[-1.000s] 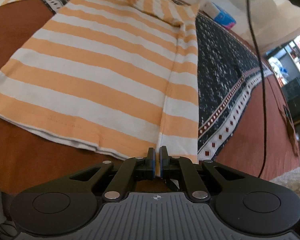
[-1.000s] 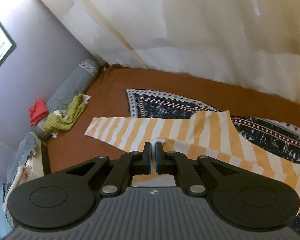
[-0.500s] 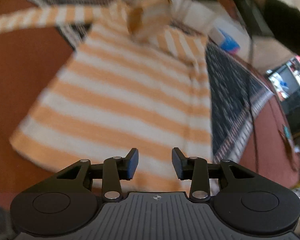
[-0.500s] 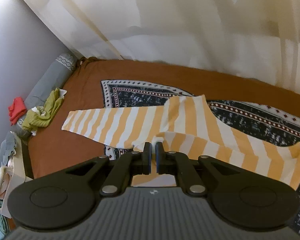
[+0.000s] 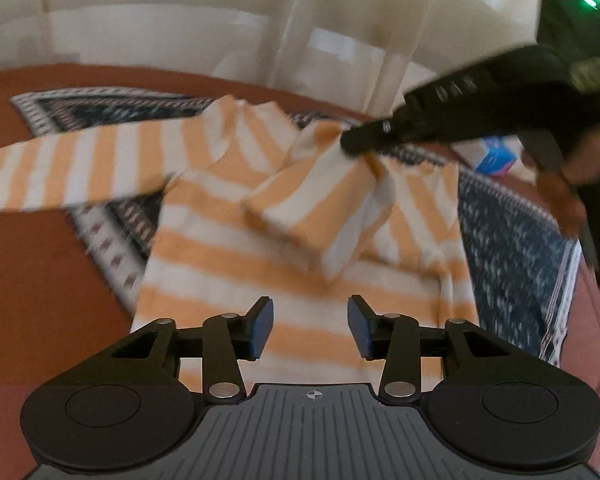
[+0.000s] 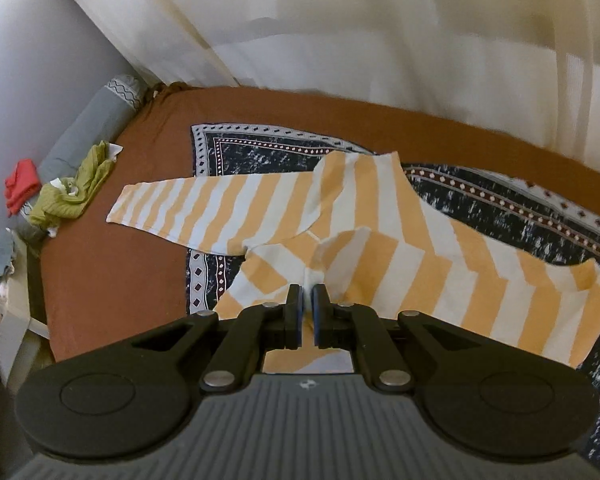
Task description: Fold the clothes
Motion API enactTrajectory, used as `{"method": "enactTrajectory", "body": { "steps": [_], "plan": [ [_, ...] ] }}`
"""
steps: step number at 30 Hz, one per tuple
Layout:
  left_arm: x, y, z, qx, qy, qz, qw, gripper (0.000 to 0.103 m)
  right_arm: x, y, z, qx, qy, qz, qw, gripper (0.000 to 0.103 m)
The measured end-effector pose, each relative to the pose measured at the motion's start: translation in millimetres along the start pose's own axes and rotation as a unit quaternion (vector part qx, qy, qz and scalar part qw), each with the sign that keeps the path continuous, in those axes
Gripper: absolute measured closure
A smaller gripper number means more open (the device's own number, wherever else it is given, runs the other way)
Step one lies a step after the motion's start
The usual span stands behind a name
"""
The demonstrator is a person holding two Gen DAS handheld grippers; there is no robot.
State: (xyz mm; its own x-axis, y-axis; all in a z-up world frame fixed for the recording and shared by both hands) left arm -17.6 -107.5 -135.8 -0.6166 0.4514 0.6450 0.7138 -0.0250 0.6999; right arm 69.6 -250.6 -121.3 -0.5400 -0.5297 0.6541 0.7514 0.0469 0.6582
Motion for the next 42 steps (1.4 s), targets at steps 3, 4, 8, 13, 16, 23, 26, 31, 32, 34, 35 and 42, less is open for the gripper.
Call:
{"method": "enactTrajectory", "body": {
  "steps": [3, 4, 8, 13, 16, 23, 26, 31, 32, 34, 35, 42],
  "plan": [
    [-17.2, 14.4, 17.9, 0.019, -0.057, 0.009, 0.9982, 0.041, -2.2, 2.9, -1.6, -0.021, -0.014, -0.008, 1.000, 0.096],
    [-21.6, 18.4, 26.0, 0.036, -0.081, 0.016, 0.9959, 0.040, -2.7, 3.5, -2.2, -0.030, -0.022, -0.013, 0.999, 0.096],
    [-47.0, 33.7, 51.3, 0.080, -0.154, 0.040, 0.9840, 0.036, -6.3, 3.7, -3.7, -0.065, -0.049, -0.023, 0.996, 0.096],
    [-86.6, 31.0, 59.5, 0.075, -0.153, 0.096, 0.9806, 0.043, 2.6, -9.0, -5.0, -0.093, -0.109, -0.040, 0.989, 0.096],
    [-91.5, 29.9, 57.4, 0.060, -0.165, 0.103, 0.9790, 0.044, 12.7, -21.4, -7.6, -0.107, -0.149, -0.048, 0.982, 0.094],
    [-96.4, 31.0, 53.0, 0.072, -0.169, 0.087, 0.9791, 0.078, 42.5, -88.2, -23.3, -0.140, -0.238, -0.026, 0.961, 0.088],
    [-98.5, 35.9, 52.3, 0.084, -0.160, 0.068, 0.9812, 0.103, 46.7, -105.4, -26.5, -0.153, -0.257, -0.025, 0.954, 0.086],
    [-83.3, 44.0, 53.3, 0.056, -0.137, 0.024, 0.9887, 0.103, 42.0, -95.5, -50.8, -0.153, -0.268, -0.047, 0.950, 0.085],
    [-80.8, 44.9, 54.4, 0.054, -0.133, 0.020, 0.9894, 0.103, 38.9, -88.6, -57.4, -0.147, -0.272, -0.051, 0.949, 0.085],
    [-74.9, 46.0, 56.9, 0.046, -0.124, 0.011, 0.9912, 0.103, 32.0, -71.2, -70.7, -0.131, -0.282, -0.060, 0.949, 0.084],
    [-72.9, 46.5, 58.6, 0.045, -0.119, 0.007, 0.9918, 0.103, 28.6, -62.5, -77.3, -0.123, -0.286, -0.065, 0.948, 0.083],
    [-59.2, 46.8, 70.2, 0.041, -0.094, -0.004, 0.9947, 0.103, 22.9, -20.2, -110.4, -0.117, -0.299, -0.075, 0.944, 0.077]
  ]
}}
Point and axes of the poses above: each gripper's, at about its wrist camera, not at the fingertips, and x roughly against the way its jaws point, z to its left, y to its top, the point moved 2 cm from there along -x, roughly the way its jaws point, and after that the axes turned 10 degrees about -z, right-handed, at the moved point
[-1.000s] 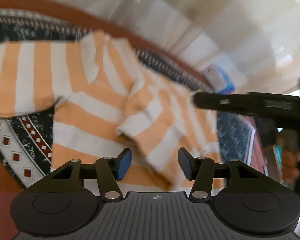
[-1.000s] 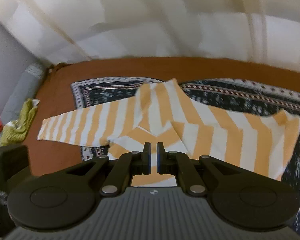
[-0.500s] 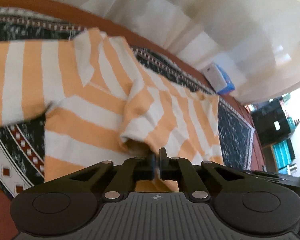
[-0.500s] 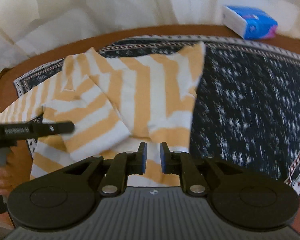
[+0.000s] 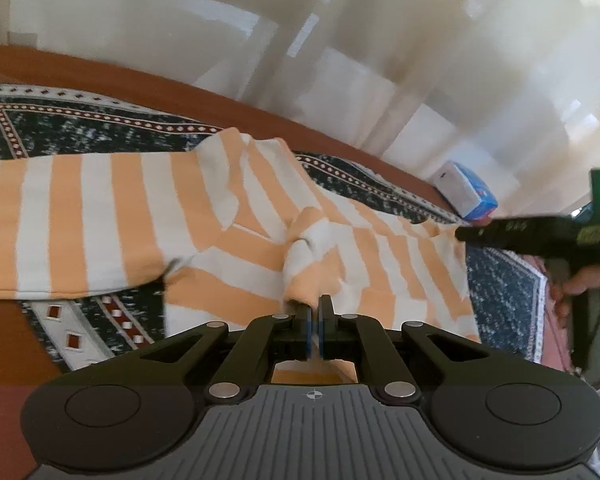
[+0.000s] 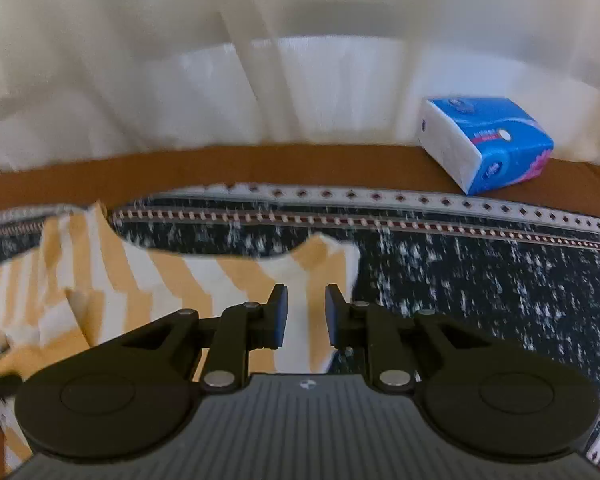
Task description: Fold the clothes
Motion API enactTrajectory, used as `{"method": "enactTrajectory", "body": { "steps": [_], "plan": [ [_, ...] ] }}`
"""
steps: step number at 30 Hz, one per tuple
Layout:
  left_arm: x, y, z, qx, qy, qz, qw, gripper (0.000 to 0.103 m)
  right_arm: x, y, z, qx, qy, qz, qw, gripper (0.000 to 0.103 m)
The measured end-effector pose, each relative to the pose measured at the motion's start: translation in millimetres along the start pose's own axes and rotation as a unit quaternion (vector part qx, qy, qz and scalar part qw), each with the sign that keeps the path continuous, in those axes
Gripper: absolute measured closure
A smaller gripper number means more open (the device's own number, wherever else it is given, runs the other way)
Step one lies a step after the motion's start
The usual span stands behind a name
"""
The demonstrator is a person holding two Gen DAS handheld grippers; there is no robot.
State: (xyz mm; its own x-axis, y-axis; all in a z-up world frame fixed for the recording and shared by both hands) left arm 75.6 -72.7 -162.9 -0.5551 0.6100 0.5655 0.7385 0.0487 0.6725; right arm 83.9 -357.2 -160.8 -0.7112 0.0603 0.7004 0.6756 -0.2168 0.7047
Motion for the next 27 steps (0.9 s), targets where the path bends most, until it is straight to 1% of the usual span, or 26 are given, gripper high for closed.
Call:
{"method": "enactTrajectory", "body": {
  "steps": [2, 3, 4, 5, 6, 7, 8, 9, 11, 13, 15, 16, 17, 18, 19, 21, 24, 27],
  "plan": [
    [0.6, -1.5, 0.9, -0.001, -0.002, 0.004, 1.0000, 0.103, 2.8, 1.6, 9.6, -0.017, 0.052, 0.012, 0.998, 0.070],
    [1.0, -2.4, 1.2, -0.003, -0.001, 0.006, 1.0000, 0.103, 3.3, -1.2, 19.4, -0.018, 0.087, 0.021, 0.996, 0.063],
    [0.8, -3.1, 1.9, -0.005, 0.001, 0.009, 0.9999, 0.103, 4.0, -4.1, 29.1, -0.020, 0.122, 0.030, 0.992, 0.058],
    [0.3, -3.9, 3.4, -0.007, 0.003, 0.016, 0.9999, 0.103, 3.8, -8.3, 39.8, -0.014, 0.146, 0.039, 0.988, 0.057],
    [0.7, -4.2, 4.9, -0.009, 0.002, 0.023, 0.9997, 0.102, 2.5, -14.4, 51.6, 0.003, 0.159, 0.049, 0.986, 0.057],
    [2.3, -3.6, 5.8, -0.013, -0.001, 0.030, 0.9995, 0.099, 1.1, -20.6, 63.4, 0.019, 0.172, 0.058, 0.983, 0.057],
    [5.4, -2.0, 6.0, -0.020, -0.004, 0.033, 0.9992, 0.084, 0.6, -24.0, 68.9, 0.029, 0.176, 0.061, 0.982, 0.057],
    [10.3, 1.1, 5.1, -0.029, -0.007, 0.032, 0.9990, 0.078, 1.0, -24.0, 66.8, 0.030, 0.169, 0.057, 0.984, 0.057],
    [18.0, 9.0, 3.5, -0.038, -0.012, 0.028, 0.9988, 0.076, 1.7, -24.2, 62.5, 0.031, 0.155, 0.048, 0.986, 0.057],
    [18.7, 19.8, 1.9, -0.033, -0.020, 0.015, 0.9991, 0.070, 3.1, -22.7, 55.5, 0.030, 0.139, 0.040, 0.989, 0.057],
    [9.1, 28.9, -1.2, -0.035, -0.017, 0.004, 0.9992, 0.063, 6.2, -15.9, 38.7, 0.022, 0.119, 0.032, 0.992, 0.057],
    [2.6, 33.1, -3.1, -0.038, -0.013, -0.001, 0.9992, 0.061, 7.8, -12.6, 30.3, 0.018, 0.109, 0.029, 0.994, 0.057],
    [-7.1, 36.6, -5.3, -0.042, -0.009, -0.003, 0.9991, 0.057, 9.0, -9.6, 22.4, 0.015, 0.098, 0.024, 0.995, 0.057],
    [-20.1, 38.6, -7.8, -0.049, -0.002, -0.002, 0.9988, 0.054, 9.8, -7.1, 14.9, 0.013, 0.088, 0.019, 0.996, 0.057],
    [-31.9, 40.1, -10.0, -0.055, 0.004, 0.001, 0.9985, 0.054, 10.1, -5.5, 7.8, 0.009, 0.078, 0.015, 0.997, 0.057],
    [-54.0, 42.2, -13.0, -0.067, 0.005, 0.010, 0.9977, 0.050, 8.6, -4.3, -4.6, -0.003, 0.060, 0.009, 0.998, 0.057],
    [-78.3, 40.3, -14.1, -0.078, 0.008, 0.037, 0.9962, 0.049, 5.5, -8.0, -19.8, -0.020, 0.038, 0.008, 0.999, 0.057],
    [-90.8, 37.5, -15.3, -0.091, 0.015, 0.053, 0.9943, 0.049, 6.3, -14.3, -28.1, -0.038, 0.032, 0.012, 0.999, 0.057]
  ]
}}
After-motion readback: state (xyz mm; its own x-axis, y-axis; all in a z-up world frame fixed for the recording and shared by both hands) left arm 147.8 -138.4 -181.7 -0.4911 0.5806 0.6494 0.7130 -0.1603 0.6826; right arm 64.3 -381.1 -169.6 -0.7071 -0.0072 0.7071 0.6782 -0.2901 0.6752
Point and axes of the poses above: each gripper's, at about its wrist camera, not at the fingertips, and x roughly against the way its jaws point, z to its left, y to its top, the point moved 2 cm from there along -x, roughly the way its jaws point, and after that the axes turned 10 degrees about -z, right-handed, at the moved point
